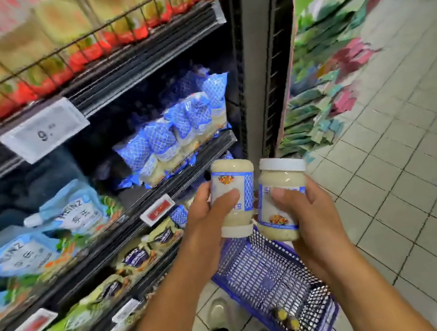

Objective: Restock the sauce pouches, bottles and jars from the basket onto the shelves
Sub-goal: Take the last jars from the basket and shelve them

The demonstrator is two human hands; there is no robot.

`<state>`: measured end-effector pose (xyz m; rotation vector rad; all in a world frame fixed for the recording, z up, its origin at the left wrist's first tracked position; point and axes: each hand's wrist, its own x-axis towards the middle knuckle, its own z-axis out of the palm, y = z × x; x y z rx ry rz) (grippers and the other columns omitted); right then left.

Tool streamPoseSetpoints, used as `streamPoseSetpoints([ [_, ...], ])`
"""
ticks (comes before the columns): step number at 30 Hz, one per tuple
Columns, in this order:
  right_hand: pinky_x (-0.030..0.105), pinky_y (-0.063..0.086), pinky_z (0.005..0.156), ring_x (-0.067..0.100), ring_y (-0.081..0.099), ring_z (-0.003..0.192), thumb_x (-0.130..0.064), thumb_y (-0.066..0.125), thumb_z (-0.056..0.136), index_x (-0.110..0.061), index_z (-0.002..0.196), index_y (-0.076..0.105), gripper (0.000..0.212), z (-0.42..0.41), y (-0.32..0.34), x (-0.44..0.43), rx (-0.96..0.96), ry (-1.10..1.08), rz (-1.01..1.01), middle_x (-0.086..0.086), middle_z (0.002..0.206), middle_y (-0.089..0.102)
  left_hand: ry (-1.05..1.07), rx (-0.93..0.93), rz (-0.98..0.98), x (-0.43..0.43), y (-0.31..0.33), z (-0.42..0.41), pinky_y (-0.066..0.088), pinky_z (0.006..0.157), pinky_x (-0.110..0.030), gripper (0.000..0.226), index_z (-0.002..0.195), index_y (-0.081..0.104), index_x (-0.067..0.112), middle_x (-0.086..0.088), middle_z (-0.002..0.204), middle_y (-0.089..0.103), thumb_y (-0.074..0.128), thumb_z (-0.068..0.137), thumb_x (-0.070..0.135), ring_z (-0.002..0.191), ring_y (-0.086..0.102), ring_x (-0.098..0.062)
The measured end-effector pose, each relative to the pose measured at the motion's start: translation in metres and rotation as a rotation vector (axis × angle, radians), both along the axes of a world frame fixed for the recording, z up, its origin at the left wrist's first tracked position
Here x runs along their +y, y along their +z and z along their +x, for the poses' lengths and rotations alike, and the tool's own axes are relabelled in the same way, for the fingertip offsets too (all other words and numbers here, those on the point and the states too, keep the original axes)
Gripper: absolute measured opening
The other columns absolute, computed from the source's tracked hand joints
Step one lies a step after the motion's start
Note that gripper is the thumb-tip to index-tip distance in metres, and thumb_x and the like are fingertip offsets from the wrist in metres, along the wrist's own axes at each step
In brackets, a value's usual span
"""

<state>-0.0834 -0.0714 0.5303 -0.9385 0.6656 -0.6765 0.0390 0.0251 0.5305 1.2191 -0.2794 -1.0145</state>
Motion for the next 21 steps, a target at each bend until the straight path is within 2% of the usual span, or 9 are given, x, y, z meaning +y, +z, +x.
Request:
streamPoseSetpoints([
  [3, 0.032, 0.057, 0.06, 0.022, 0.071, 0.074, -0.03, 0.077, 0.056, -0.022, 0.09, 0.077, 0.035, 0.016, 0.017, 0.021, -0.024, 0.129, -0.036, 0.013, 0.088, 0.076, 0.122, -0.02, -0.037, 0.035, 0.012, 0.002, 0.054, 0.057, -0.022, 0.027, 0.102, 0.072, 0.029, -0.001, 0.095, 0.076, 0.068, 0.076, 0.023, 0.075, 0.072, -0.013],
  [5, 0.033, 0.057, 0.061, 0.023, 0.071, 0.075, -0.031, 0.076, 0.056, -0.021, 0.091, 0.077, 0.036, 0.029, 0.027, 0.038, -0.036, 0.22, -0.058, 0.013, 0.089, 0.076, 0.217, -0.043, -0.031, 0.059, 0.023, 0.006, 0.053, 0.056, -0.023, 0.033, 0.106, 0.07, 0.031, 0.0, 0.096, 0.076, 0.067, 0.073, 0.028, 0.075, 0.072, -0.013],
  [8, 0.037, 0.058, 0.068, 0.024, 0.071, 0.079, -0.031, 0.076, 0.058, -0.017, 0.095, 0.076, 0.04, 0.049, 0.042, 0.067, -0.044, 0.349, -0.094, 0.015, 0.092, 0.076, 0.317, -0.124, -0.052, 0.099, 0.039, 0.012, 0.056, 0.069, -0.031, 0.033, 0.11, 0.069, 0.025, -0.01, 0.107, 0.075, 0.065, 0.078, 0.027, 0.087, 0.071, -0.022],
  [10, 0.042, 0.059, 0.071, 0.026, 0.071, 0.08, -0.032, 0.076, 0.058, -0.018, 0.097, 0.076, 0.042, 0.063, 0.052, 0.09, -0.054, 0.436, -0.114, 0.015, 0.093, 0.076, 0.402, -0.156, -0.061, 0.13, 0.05, 0.016, 0.057, 0.071, -0.03, 0.031, 0.109, 0.07, 0.028, -0.01, 0.11, 0.074, 0.064, 0.079, 0.027, 0.091, 0.071, -0.023],
  [13, 0.037, 0.06, 0.065, 0.021, 0.072, 0.076, -0.034, 0.075, 0.058, -0.024, 0.094, 0.076, 0.038, 0.083, 0.067, 0.131, -0.089, 0.561, -0.15, 0.009, 0.09, 0.077, 0.519, -0.208, -0.06, 0.181, 0.064, 0.019, 0.057, 0.072, -0.031, 0.039, 0.113, 0.067, 0.026, -0.011, 0.11, 0.074, 0.069, 0.075, 0.032, 0.093, 0.071, -0.026],
  [16, 0.041, 0.059, 0.071, 0.026, 0.072, 0.081, -0.033, 0.075, 0.059, -0.021, 0.099, 0.075, 0.042, 0.101, 0.081, 0.182, -0.136, 0.69, -0.167, 0.013, 0.095, 0.077, 0.655, -0.252, -0.065, 0.238, 0.078, 0.018, 0.055, 0.073, -0.033, 0.051, 0.114, 0.066, 0.025, -0.01, 0.109, 0.074, 0.071, 0.067, 0.042, 0.093, 0.071, -0.024],
  [21, 0.047, 0.06, 0.075, 0.033, 0.073, 0.087, -0.031, 0.076, 0.062, -0.013, 0.111, 0.069, 0.052, 0.117, 0.101, 0.289, -0.224, 0.924, -0.145, 0.02, 0.104, 0.075, 0.867, -0.314, -0.086, 0.349, 0.098, 0.003, 0.056, 0.075, -0.035, 0.053, 0.117, 0.067, 0.023, -0.013, 0.112, 0.073, 0.071, 0.067, 0.042, 0.096, 0.071, -0.027],
])
